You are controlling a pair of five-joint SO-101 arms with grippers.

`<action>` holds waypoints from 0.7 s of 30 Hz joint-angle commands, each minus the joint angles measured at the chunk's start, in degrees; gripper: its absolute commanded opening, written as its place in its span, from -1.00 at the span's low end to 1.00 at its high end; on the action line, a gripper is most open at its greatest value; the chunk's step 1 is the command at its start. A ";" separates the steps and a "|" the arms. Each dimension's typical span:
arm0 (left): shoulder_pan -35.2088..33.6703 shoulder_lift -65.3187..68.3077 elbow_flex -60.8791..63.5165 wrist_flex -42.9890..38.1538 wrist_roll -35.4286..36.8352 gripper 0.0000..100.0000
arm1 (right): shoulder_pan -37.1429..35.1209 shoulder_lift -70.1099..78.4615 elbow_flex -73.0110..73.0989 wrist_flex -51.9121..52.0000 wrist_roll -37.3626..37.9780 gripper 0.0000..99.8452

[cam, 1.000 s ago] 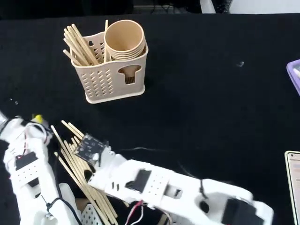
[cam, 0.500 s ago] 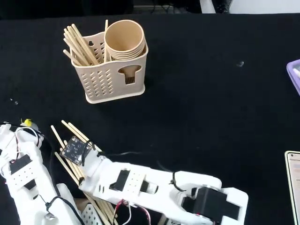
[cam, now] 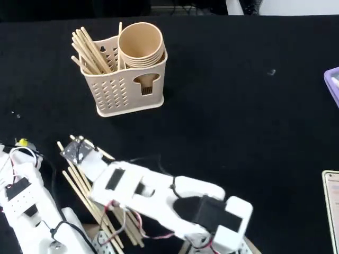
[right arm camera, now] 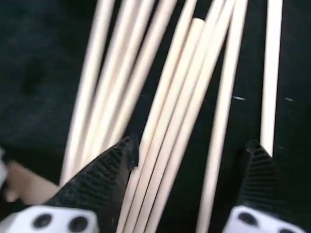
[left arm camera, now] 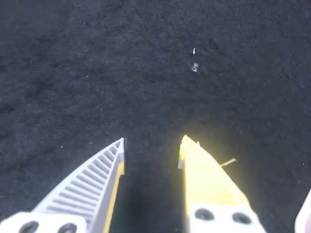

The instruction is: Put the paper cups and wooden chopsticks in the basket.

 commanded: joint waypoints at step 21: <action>-0.13 -0.97 -4.35 -0.62 0.35 -0.62 | 13.80 -5.67 -4.35 11.43 8.44 -0.98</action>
